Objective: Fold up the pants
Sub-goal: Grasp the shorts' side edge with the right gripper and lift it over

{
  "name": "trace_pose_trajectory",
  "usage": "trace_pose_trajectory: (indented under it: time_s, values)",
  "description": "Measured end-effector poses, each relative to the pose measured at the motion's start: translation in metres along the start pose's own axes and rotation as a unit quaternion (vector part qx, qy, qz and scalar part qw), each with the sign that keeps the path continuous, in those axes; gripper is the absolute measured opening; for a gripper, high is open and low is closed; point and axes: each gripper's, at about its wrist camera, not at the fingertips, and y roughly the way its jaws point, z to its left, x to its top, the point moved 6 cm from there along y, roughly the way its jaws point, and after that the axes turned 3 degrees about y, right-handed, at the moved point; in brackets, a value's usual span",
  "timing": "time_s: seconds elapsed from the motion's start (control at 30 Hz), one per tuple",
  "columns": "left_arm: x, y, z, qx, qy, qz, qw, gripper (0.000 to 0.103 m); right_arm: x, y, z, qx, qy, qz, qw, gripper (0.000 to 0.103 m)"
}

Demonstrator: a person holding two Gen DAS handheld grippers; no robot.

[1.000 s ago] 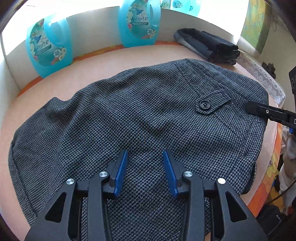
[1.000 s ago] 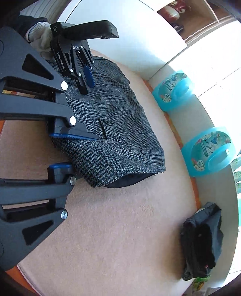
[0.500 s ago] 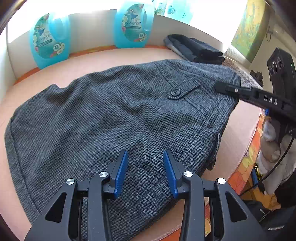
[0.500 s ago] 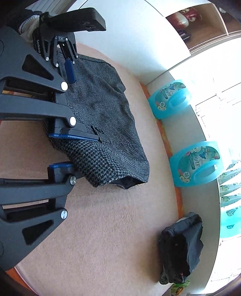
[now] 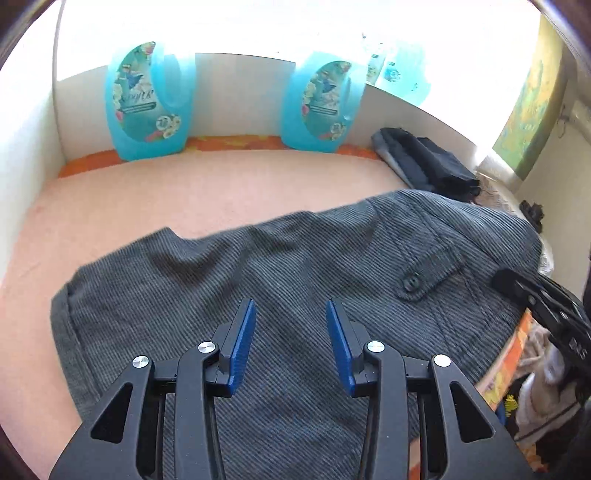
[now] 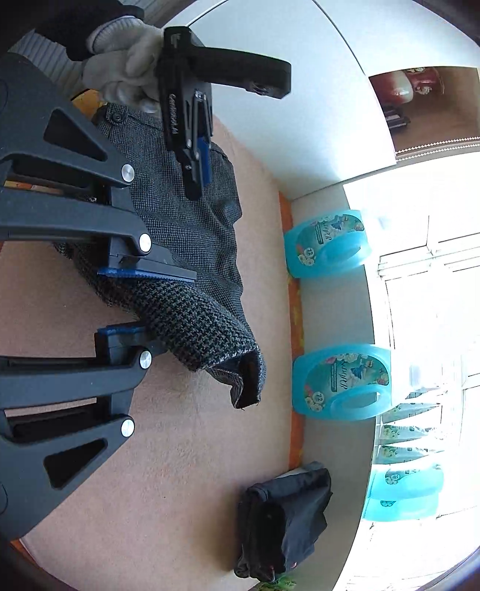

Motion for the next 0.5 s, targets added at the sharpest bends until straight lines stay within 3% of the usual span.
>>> trace_pose_trajectory:
  time_s: [0.17,0.33,0.5]
  values:
    - [0.018,0.041,0.032,-0.001,-0.058,0.013,0.9982,0.036,-0.003,0.000,-0.005,0.003,0.002,0.004,1.000,0.020]
    - [0.009,0.068,0.040,0.011,-0.072,0.024,0.9971,0.016,-0.003,0.003,-0.009,0.007,0.007,0.005,1.000,0.020]
    - [0.001,0.083,0.041,0.022,-0.059,0.031,0.9975,0.016,-0.001,0.000,-0.003,0.012,0.001,-0.002,1.000,0.020]
